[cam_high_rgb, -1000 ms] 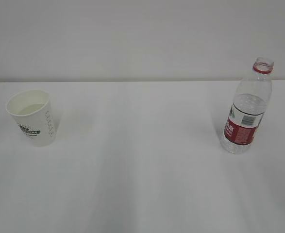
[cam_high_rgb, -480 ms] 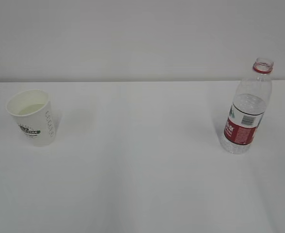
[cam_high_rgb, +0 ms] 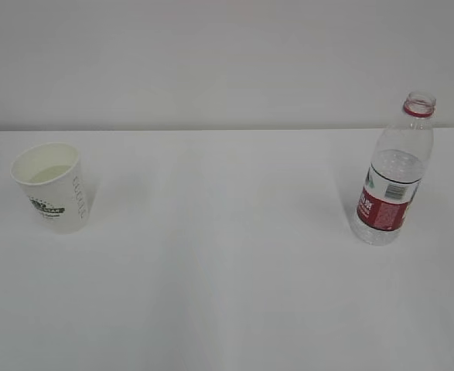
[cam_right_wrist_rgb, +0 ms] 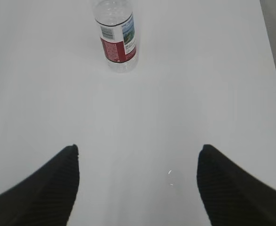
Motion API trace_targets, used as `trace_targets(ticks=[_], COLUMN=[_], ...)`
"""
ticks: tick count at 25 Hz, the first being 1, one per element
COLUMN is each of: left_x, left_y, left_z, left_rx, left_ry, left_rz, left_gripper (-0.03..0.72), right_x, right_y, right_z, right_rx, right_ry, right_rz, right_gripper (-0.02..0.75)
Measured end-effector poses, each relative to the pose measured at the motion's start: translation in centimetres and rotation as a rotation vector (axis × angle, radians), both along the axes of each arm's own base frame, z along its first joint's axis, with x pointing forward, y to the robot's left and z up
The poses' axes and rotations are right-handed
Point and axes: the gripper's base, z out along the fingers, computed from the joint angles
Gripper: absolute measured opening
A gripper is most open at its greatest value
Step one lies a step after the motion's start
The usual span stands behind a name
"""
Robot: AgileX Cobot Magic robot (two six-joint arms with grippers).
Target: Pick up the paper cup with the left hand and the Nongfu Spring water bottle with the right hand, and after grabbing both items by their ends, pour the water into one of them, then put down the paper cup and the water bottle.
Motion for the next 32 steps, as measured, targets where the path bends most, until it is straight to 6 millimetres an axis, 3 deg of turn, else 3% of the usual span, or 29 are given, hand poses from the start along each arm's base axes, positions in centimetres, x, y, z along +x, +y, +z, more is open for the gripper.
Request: trace_targets(ticks=[13,25,32], left_x=[-1.5,-1.8,-1.6], left_y=[0.3,0.3,0.2], left_z=[-0.2,-0.4,-1.0], left_rx=[-0.034,-0.035,-0.029], left_ry=[-0.061,-0.043,-0.022], left_rz=[-0.010,-0.013,-0.013], left_gripper=[0.384,0.383,0.382], right_x=[-5.4,-5.4,-4.5], right_y=[-1.4,-1.5,-1.3], right_z=[-0.6,-0.6,-2.1], right_rx=[0.119,0.114,0.092], right_ry=[-0.250,-0.249,-0.191], right_rz=[-0.033,-0.037,-0.040], right_gripper=[0.587,0.587,0.587])
